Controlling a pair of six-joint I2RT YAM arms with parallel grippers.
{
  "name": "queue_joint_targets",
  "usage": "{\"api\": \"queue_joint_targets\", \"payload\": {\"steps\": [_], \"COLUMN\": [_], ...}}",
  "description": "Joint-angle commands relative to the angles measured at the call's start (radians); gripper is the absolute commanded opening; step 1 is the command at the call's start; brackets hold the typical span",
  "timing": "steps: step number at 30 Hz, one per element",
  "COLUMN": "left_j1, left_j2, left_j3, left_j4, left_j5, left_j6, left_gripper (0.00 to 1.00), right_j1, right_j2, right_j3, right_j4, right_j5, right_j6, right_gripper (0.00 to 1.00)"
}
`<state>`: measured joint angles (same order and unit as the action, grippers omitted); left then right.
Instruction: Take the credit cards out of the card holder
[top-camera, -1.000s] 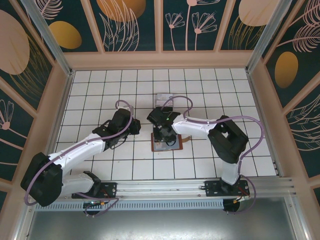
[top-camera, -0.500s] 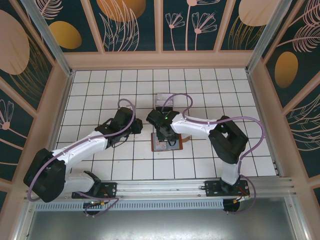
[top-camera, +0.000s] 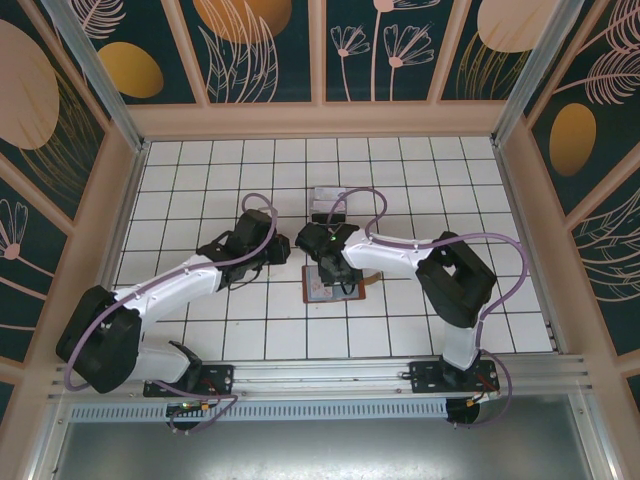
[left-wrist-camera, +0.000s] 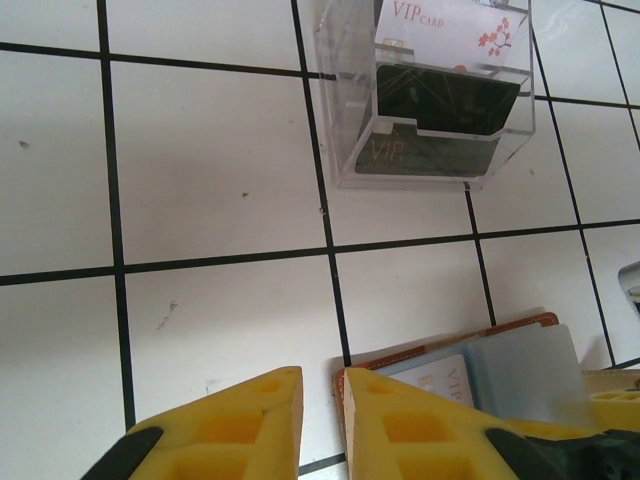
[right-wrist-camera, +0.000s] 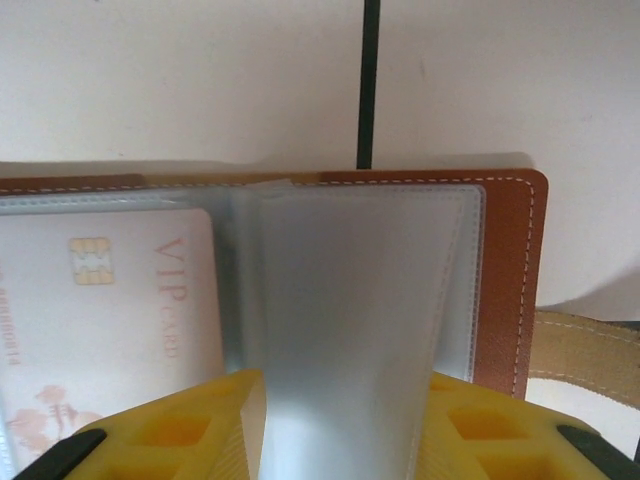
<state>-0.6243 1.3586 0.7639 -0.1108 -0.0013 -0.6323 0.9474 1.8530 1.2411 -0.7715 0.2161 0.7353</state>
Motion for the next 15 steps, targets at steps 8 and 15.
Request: {"api": "queue_joint_targets", "payload": {"steps": [8, 15], "left_j1": [-0.051, -0.104], "left_j2": [0.090, 0.156], "left_j3": [0.064, 0.091], "left_j4": [-0.030, -0.013], "left_j5": [0.020, 0.042], "left_j6": [-0.003, -0.028], "left_gripper": [0.21, 0.20], "right_j1": [-0.006, -0.025], "right_j2": [-0.071, -0.113], "right_j3": [-0.065, -0.125], "right_j4": [-0.027, 0.021], "right_j5": [0.065, 0.033], "right_j6": [0.031, 0.041], "right_gripper": [0.39, 0.42]}}
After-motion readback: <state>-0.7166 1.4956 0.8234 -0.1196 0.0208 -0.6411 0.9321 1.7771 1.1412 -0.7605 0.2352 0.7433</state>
